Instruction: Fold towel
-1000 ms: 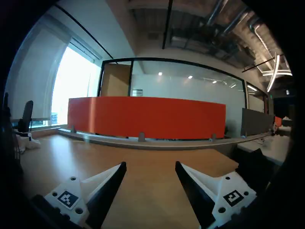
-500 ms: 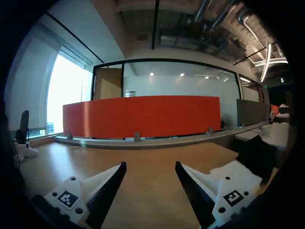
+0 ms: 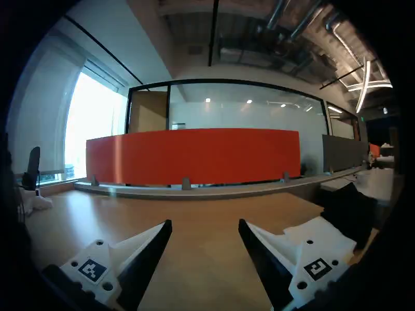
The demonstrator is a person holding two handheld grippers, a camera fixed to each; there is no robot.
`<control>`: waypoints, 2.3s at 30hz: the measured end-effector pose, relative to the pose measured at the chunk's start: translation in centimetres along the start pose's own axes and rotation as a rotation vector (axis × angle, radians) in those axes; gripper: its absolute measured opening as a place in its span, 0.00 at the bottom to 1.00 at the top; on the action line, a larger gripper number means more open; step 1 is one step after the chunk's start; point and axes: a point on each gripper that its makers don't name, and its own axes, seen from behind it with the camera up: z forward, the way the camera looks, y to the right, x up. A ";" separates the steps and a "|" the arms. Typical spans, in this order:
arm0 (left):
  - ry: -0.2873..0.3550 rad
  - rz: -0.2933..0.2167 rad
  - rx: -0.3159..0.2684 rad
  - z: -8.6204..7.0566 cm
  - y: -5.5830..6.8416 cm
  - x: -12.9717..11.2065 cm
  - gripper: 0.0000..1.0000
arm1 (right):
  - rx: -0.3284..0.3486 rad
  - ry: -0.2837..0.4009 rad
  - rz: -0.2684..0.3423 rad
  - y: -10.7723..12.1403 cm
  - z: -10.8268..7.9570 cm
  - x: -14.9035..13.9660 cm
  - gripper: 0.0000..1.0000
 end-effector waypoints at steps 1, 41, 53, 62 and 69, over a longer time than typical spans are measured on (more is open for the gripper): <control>0.000 0.001 0.000 0.0 0.0 0.0 0.94 | 0.000 -0.001 0.003 0.0 0.0 -0.1 1.00; -0.039 0.009 -0.006 -0.1 0.9 -0.8 0.94 | 0.014 0.000 -0.035 -0.5 -0.1 -0.3 0.99; -0.023 -0.003 0.046 0.5 0.4 -0.6 0.95 | 0.014 0.000 -0.035 -0.5 -0.1 -0.3 1.00; 0.010 0.000 0.049 1.0 -0.7 -0.5 0.95 | 0.014 0.000 -0.036 -0.4 -0.1 -0.3 0.99; 0.038 0.009 0.054 1.3 -1.6 -0.2 0.94 | 0.014 0.000 -0.036 -0.5 -0.1 -0.3 1.00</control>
